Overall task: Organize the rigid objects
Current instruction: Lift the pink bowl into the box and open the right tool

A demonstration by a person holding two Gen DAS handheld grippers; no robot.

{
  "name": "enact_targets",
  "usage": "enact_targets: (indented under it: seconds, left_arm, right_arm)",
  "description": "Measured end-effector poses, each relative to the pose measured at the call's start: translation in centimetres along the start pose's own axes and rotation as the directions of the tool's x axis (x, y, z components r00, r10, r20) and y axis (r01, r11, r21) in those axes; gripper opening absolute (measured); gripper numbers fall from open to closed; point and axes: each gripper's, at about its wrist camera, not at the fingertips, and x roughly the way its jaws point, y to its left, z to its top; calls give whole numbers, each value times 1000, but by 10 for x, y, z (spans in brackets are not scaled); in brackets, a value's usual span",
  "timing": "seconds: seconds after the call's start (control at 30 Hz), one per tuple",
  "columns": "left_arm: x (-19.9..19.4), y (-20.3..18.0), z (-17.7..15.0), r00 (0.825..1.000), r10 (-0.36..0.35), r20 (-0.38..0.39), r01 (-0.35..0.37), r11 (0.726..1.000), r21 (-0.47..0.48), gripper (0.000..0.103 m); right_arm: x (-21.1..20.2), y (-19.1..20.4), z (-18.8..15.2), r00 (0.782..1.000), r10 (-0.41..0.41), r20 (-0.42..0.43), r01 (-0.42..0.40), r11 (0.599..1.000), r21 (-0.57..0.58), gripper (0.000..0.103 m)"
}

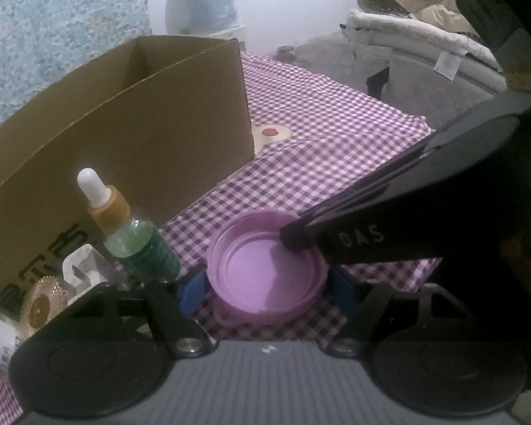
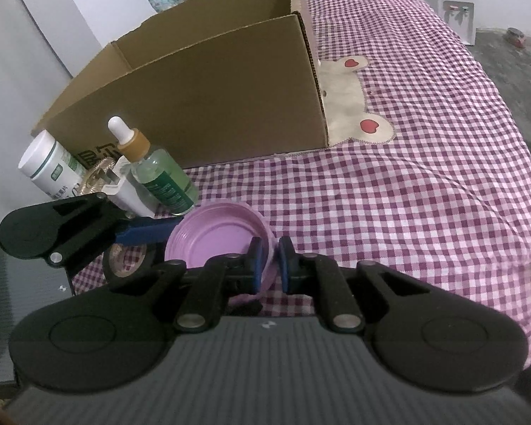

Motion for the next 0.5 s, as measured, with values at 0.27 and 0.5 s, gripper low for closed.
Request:
enact_targets:
  seconds: [0.27,0.5]
  left_arm:
    - [-29,-1,3,998,37,58,-37,999,-4,73]
    - [-90,32,33,975,132,180,-126,991,-45,73]
  right_arm:
    - [-22,13,3,999,-1,42,2,1000,-18,8]
    - [-68,54,48,984,56,168,-29,987,-160,8]
